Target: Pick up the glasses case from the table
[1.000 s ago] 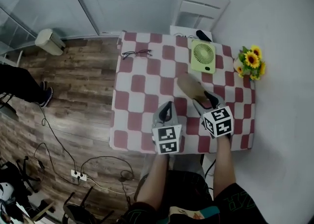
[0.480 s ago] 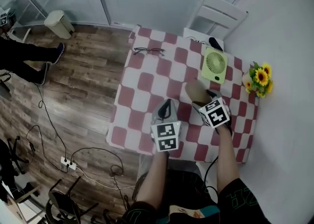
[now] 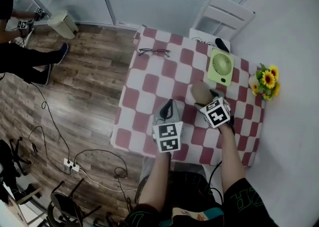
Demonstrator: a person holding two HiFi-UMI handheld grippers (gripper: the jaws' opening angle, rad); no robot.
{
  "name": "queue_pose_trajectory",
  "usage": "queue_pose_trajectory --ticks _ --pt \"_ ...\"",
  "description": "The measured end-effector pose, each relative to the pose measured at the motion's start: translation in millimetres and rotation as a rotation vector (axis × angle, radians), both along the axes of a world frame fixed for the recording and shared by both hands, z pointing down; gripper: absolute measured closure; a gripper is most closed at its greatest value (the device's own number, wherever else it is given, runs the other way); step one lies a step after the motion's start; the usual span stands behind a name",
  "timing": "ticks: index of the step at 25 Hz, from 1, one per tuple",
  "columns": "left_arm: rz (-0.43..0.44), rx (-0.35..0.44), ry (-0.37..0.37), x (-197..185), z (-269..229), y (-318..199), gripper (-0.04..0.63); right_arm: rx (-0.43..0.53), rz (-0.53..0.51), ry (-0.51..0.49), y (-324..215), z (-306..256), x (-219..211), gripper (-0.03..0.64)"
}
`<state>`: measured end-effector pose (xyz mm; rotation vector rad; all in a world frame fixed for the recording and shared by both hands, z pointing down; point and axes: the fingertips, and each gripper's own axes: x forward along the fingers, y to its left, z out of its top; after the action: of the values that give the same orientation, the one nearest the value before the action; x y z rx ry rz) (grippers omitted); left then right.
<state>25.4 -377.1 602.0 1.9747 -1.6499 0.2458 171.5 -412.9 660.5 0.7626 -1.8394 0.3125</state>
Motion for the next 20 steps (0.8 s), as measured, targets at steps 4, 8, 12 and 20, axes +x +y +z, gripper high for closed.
queue_pose_trajectory --ticks 4,8,12,20 --pt "-0.027 0.048 -0.015 -23.2 -19.3 -8.9 0.584 0.021 0.096 -0.127 1.2 -16.8 -11.7 0.227" --pt "-0.036 0.114 -0.03 -39.0 -47.8 -21.0 0.584 0.119 0.228 -0.348 -8.7 -60.4 -18.7 0.227" --pt "-0.027 0.182 -0.041 -43.0 -76.5 -35.6 0.584 0.241 0.309 -0.467 -17.0 -101.6 -13.3 0.227" --pt "0.037 0.359 -0.076 -32.3 -157.1 -65.8 0.584 0.49 0.377 -0.643 -24.9 -198.1 8.3 0.227"
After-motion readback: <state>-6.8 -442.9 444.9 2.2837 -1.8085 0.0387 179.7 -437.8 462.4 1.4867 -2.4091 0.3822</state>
